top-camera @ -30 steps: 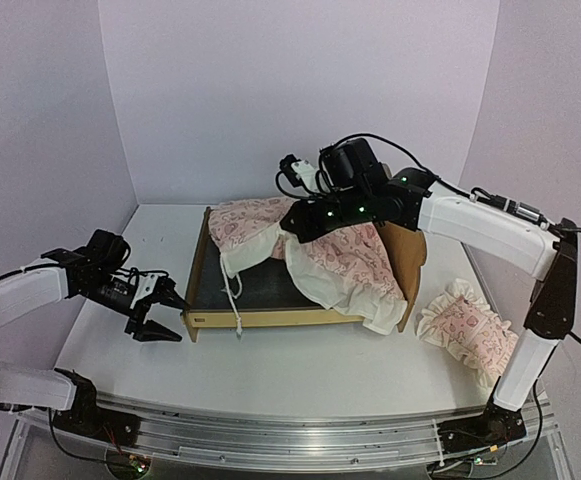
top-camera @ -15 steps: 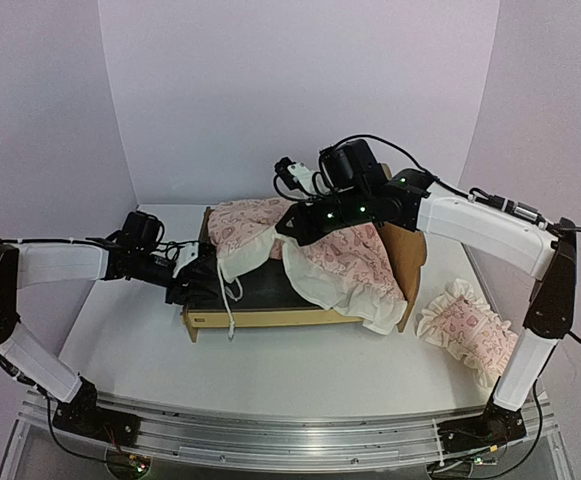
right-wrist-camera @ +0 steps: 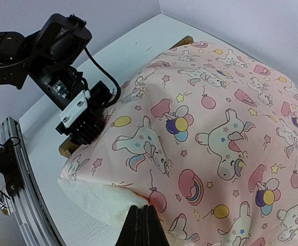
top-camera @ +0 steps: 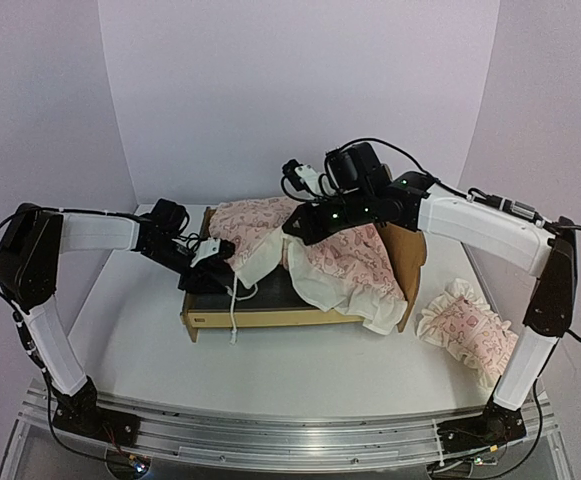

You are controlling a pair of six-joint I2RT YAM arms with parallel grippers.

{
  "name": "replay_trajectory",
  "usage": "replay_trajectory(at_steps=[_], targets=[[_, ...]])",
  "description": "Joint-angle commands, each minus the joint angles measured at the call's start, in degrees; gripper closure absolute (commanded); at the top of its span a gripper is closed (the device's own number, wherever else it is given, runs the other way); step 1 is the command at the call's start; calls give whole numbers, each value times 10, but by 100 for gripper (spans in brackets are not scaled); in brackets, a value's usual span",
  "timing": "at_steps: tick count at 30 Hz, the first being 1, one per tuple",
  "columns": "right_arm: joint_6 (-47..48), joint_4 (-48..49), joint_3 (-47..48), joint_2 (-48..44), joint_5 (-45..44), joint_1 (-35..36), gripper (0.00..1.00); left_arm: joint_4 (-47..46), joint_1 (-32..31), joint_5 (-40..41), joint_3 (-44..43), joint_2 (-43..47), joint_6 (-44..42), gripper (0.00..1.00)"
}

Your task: Set up the pet bed

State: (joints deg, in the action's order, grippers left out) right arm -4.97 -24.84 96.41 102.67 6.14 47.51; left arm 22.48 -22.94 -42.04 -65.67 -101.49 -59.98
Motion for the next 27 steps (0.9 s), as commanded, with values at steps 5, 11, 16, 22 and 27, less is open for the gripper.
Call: replay_trajectory(at_steps=[5,11,16,22,27], targets=[[1,34,-6,-1,18,-6,100,86,-5,-7,-28,-32,-92,53],[0,39,-6,0,22,-11,100,66,-11,38,-22,-41,-111,72],[-1,43,-5,-3,27,-13,100,18,-11,97,7,-30,-142,74],[-7,50,2,0,42,-14,100,-61,-15,150,34,-13,-138,85],[-12,53,0,2,46,-13,100,-32,-15,122,56,13,-177,100]])
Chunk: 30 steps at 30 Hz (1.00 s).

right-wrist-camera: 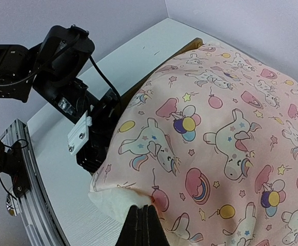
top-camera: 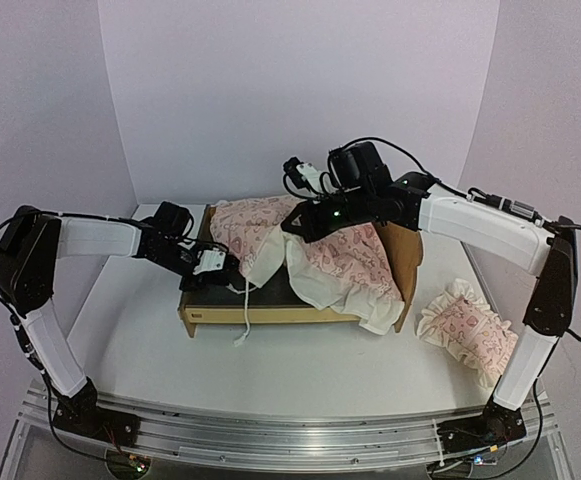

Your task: Set up the pet bed

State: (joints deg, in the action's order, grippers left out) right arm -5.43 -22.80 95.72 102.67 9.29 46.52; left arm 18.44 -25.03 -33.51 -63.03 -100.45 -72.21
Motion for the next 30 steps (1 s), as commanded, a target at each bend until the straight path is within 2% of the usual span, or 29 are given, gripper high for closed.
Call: replay_trajectory(at_steps=[1,6,13,20,22,25,30], targets=[[-9,33,6,3,15,-3,100,26,5,27,27,5,-54,100],[-11,34,10,3,19,-3,100,141,6,-32,-4,40,-36,100],[-26,39,4,-2,31,-3,100,271,6,-132,16,108,-59,100],[-63,63,-26,-1,49,-3,100,214,5,-119,43,91,-12,100],[-82,67,-29,8,63,-2,100,192,6,-107,33,72,12,100],[-94,70,-35,12,68,1,100,139,6,-99,12,53,94,100],[-105,77,-49,10,67,6,100,128,7,-120,-25,56,142,100]])
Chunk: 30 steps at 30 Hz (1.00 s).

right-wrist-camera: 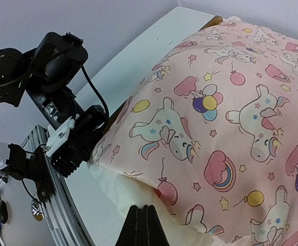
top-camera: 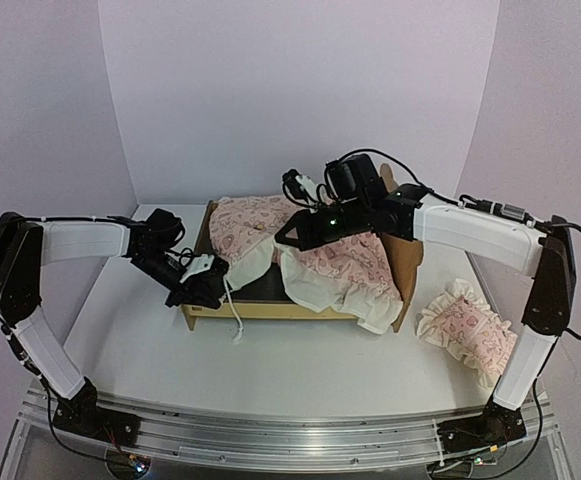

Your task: Set up the pet bed

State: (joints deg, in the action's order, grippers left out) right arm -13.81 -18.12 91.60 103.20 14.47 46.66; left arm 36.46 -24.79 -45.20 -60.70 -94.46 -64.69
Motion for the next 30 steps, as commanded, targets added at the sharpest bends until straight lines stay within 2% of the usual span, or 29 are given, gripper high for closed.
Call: replay_trajectory(at_steps=[1,5,8,13,23,28,30], targets=[[-22,30,-10,4,14,5,100,-52,6,-9,-56,-3,74,100],[-19,32,-17,-1,8,5,100,-65,14,-11,-72,4,85,100],[-15,32,-16,-2,7,5,100,-81,16,21,-72,-3,75,100],[-15,33,-15,0,5,5,100,-63,15,46,-62,-29,10,100],[-48,33,-28,9,-7,5,100,5,0,34,-61,-68,-73,99],[-92,33,-46,22,-32,5,100,56,3,3,-77,-61,-82,74],[-108,33,-47,28,-43,6,100,62,16,-15,-89,-57,-66,68]])
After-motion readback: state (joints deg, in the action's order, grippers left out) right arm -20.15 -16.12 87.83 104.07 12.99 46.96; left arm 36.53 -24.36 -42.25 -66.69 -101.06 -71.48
